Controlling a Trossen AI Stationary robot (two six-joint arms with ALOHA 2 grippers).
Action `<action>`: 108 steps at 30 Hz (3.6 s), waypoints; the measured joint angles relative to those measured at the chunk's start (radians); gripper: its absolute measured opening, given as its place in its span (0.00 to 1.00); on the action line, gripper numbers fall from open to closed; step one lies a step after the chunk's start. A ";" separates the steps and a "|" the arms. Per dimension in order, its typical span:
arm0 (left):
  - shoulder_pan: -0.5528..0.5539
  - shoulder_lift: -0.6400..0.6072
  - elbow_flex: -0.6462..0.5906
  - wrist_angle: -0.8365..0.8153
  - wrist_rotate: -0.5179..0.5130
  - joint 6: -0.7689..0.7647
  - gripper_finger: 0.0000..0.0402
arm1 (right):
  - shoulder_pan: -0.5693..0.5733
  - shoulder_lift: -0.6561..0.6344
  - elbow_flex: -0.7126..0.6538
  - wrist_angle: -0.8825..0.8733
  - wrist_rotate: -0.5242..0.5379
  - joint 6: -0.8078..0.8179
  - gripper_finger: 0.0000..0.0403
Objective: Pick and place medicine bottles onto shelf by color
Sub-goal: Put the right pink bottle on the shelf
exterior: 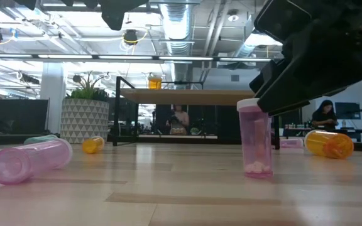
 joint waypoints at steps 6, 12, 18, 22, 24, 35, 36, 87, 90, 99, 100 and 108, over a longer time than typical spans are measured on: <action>0.000 0.000 0.000 0.000 0.000 0.000 0.51 | -0.035 -0.034 -0.001 -0.008 -0.001 -0.003 0.32; 0.000 -0.043 0.000 -0.021 -0.027 0.009 0.51 | -0.119 -0.191 0.000 -0.049 -0.002 -0.114 0.33; 0.001 -0.145 0.000 -0.106 -0.128 0.016 0.51 | -0.273 -0.363 0.000 -0.071 -0.002 -0.266 0.33; 0.001 -0.174 0.000 -0.153 -0.142 0.020 0.51 | -0.421 -0.436 0.000 -0.115 -0.028 -0.326 0.33; 0.001 -0.176 -0.001 -0.168 -0.145 0.027 0.51 | -0.506 -0.454 0.006 -0.122 -0.077 -0.338 0.33; 0.003 -0.175 -0.001 -0.195 -0.169 0.062 0.51 | -0.840 -0.345 0.314 -0.347 -0.301 -0.459 0.33; 0.003 -0.175 -0.001 -0.204 -0.173 0.063 0.51 | -0.865 -0.324 0.347 -0.372 -0.317 -0.465 0.33; 0.102 -0.393 -0.153 -0.145 -0.160 0.076 0.51 | -1.149 0.116 0.794 -0.647 -0.463 -0.505 0.36; 0.102 -0.393 -0.153 -0.145 -0.160 0.076 0.51 | -1.144 0.116 0.794 -0.647 -0.464 -0.505 0.38; 0.102 -0.393 -0.153 -0.146 -0.160 0.069 0.51 | -1.136 0.116 0.794 -0.639 -0.466 -0.505 0.44; 0.102 -0.393 -0.153 -0.146 -0.160 0.069 0.51 | -1.136 0.116 0.794 -0.639 -0.466 -0.505 0.46; 0.102 -0.393 -0.153 -0.146 -0.160 0.069 0.51 | -1.136 0.114 0.793 -0.650 -0.465 -0.489 0.55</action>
